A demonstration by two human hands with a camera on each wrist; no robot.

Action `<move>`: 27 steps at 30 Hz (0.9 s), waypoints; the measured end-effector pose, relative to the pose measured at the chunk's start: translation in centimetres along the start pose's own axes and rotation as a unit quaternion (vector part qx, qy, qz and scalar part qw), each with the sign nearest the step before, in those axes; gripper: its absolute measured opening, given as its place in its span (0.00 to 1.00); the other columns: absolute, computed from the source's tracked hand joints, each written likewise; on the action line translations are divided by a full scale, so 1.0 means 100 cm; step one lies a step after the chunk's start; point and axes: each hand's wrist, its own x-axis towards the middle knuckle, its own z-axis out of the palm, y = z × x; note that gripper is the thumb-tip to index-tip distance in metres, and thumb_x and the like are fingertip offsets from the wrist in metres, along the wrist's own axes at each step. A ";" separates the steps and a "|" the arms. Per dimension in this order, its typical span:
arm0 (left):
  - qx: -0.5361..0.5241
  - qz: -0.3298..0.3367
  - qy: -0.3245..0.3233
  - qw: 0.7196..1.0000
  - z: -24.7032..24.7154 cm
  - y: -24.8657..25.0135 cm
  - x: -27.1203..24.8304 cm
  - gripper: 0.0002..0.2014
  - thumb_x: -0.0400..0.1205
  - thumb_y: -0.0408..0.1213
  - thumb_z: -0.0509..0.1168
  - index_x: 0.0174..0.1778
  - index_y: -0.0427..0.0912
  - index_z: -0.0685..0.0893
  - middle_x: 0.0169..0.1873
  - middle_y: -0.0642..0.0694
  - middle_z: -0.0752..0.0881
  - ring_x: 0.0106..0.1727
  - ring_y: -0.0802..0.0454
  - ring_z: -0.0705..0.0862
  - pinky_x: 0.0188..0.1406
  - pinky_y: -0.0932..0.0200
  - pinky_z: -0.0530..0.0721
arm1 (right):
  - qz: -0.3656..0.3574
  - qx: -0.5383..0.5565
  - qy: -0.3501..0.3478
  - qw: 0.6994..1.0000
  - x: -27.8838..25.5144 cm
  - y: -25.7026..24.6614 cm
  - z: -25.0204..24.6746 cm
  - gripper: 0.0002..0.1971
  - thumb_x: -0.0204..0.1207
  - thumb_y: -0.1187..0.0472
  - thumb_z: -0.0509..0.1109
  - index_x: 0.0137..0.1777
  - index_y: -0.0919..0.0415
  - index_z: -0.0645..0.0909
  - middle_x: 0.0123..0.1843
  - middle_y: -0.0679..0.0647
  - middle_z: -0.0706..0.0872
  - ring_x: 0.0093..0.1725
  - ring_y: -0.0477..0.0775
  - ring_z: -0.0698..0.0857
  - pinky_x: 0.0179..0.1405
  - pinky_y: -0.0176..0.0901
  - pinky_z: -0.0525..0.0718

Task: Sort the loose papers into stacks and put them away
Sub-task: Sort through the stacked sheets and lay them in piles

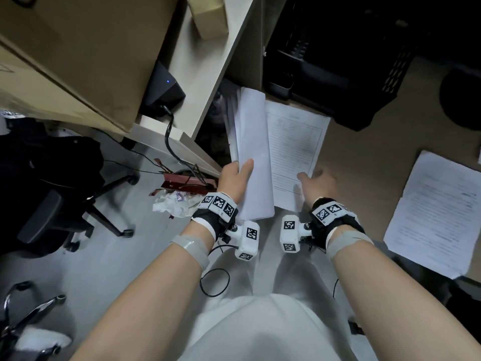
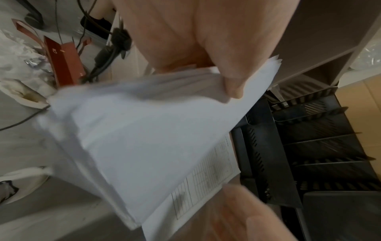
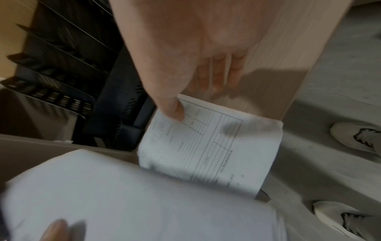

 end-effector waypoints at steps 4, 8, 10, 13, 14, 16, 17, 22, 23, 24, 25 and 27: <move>-0.038 -0.016 -0.057 0.998 0.030 0.013 -0.003 0.21 0.89 0.52 0.56 0.43 0.40 0.86 0.44 0.43 0.88 0.48 0.45 0.86 0.53 0.54 0.83 | -0.126 0.122 -0.138 0.975 -0.020 -0.014 -0.020 0.22 0.77 0.55 0.77 0.72 0.50 0.82 0.67 0.45 0.85 0.62 0.42 0.85 0.67 0.52 0.84; -0.097 -0.025 -0.096 0.990 0.059 0.026 -0.012 0.23 0.84 0.55 0.60 0.56 0.39 0.87 0.55 0.41 0.90 0.59 0.44 0.88 0.66 0.47 0.83 | -0.126 0.178 -0.208 0.954 -0.025 -0.017 -0.051 0.30 0.76 0.57 0.78 0.78 0.52 0.77 0.74 0.44 0.81 0.55 0.28 0.85 0.50 0.29 0.86; -0.063 -0.009 -0.110 0.992 0.072 0.030 -0.016 0.22 0.82 0.54 0.62 0.52 0.36 0.87 0.51 0.38 0.90 0.54 0.44 0.87 0.62 0.46 0.84 | -0.118 0.192 -0.227 0.947 -0.022 -0.008 -0.065 0.34 0.74 0.61 0.80 0.80 0.53 0.74 0.74 0.42 0.79 0.56 0.30 0.85 0.46 0.28 0.85; -0.048 -0.010 -0.126 0.991 0.092 0.035 -0.024 0.13 0.83 0.47 0.66 0.44 0.40 0.86 0.42 0.40 0.89 0.45 0.45 0.86 0.51 0.51 0.84 | -0.120 0.193 -0.224 0.948 -0.016 0.009 -0.076 0.36 0.72 0.67 0.81 0.80 0.55 0.73 0.71 0.43 0.80 0.58 0.33 0.85 0.52 0.30 0.87; -0.052 -0.014 -0.132 0.990 0.099 0.036 -0.027 0.11 0.83 0.46 0.67 0.43 0.42 0.86 0.42 0.42 0.90 0.45 0.45 0.87 0.49 0.53 0.86 | -0.118 0.197 -0.216 0.949 -0.013 0.015 -0.078 0.36 0.71 0.67 0.82 0.79 0.55 0.74 0.72 0.46 0.81 0.62 0.40 0.85 0.60 0.37 0.87; -0.056 -0.022 -0.134 0.989 0.112 0.041 -0.034 0.12 0.85 0.47 0.67 0.41 0.45 0.87 0.38 0.46 0.90 0.42 0.50 0.88 0.42 0.62 0.86 | -0.119 0.206 -0.206 0.949 -0.008 0.026 -0.083 0.36 0.70 0.67 0.82 0.78 0.54 0.76 0.71 0.51 0.84 0.67 0.47 0.84 0.70 0.50 0.83; -0.055 -0.024 -0.134 0.989 0.117 0.042 -0.036 0.12 0.85 0.47 0.66 0.41 0.45 0.87 0.37 0.49 0.89 0.40 0.55 0.87 0.40 0.67 0.84 | -0.120 0.207 -0.207 0.948 -0.006 0.030 -0.086 0.37 0.69 0.66 0.83 0.78 0.54 0.76 0.72 0.52 0.84 0.69 0.48 0.84 0.71 0.51 0.82; -0.018 0.001 -0.101 0.995 0.146 0.048 -0.042 0.26 0.82 0.57 0.66 0.46 0.32 0.87 0.41 0.36 0.90 0.44 0.42 0.88 0.51 0.47 0.86 | -0.130 0.204 -0.219 0.945 0.007 0.043 -0.114 0.41 0.66 0.63 0.86 0.79 0.54 0.75 0.72 0.50 0.83 0.67 0.44 0.84 0.69 0.41 0.82; -0.022 0.003 -0.097 0.995 0.152 0.052 -0.045 0.26 0.82 0.57 0.66 0.43 0.31 0.86 0.37 0.35 0.88 0.40 0.44 0.86 0.48 0.48 0.85 | -0.135 0.200 -0.220 0.945 0.011 0.046 -0.120 0.41 0.65 0.63 0.86 0.79 0.54 0.74 0.72 0.49 0.83 0.66 0.43 0.85 0.67 0.40 0.83; -0.030 0.005 -0.092 0.995 0.157 0.054 -0.046 0.26 0.83 0.56 0.67 0.41 0.31 0.85 0.33 0.36 0.85 0.36 0.47 0.83 0.44 0.50 0.83 | -0.141 0.196 -0.219 0.945 0.014 0.048 -0.127 0.42 0.64 0.62 0.87 0.79 0.53 0.74 0.71 0.49 0.83 0.65 0.43 0.85 0.66 0.39 0.84; -0.037 0.007 -0.092 0.995 0.163 0.060 -0.050 0.26 0.82 0.56 0.67 0.40 0.30 0.84 0.32 0.38 0.82 0.35 0.49 0.80 0.41 0.52 0.80 | -0.145 0.189 -0.217 0.947 0.016 0.049 -0.134 0.43 0.63 0.61 0.87 0.79 0.53 0.74 0.71 0.48 0.83 0.65 0.43 0.85 0.64 0.37 0.84; -0.055 0.011 -0.087 0.995 0.175 0.066 -0.053 0.31 0.79 0.60 0.68 0.39 0.28 0.82 0.32 0.39 0.80 0.35 0.49 0.78 0.40 0.52 0.78 | -0.154 0.177 -0.210 0.949 0.021 0.049 -0.147 0.43 0.63 0.62 0.87 0.78 0.55 0.73 0.70 0.47 0.83 0.63 0.41 0.85 0.58 0.29 0.84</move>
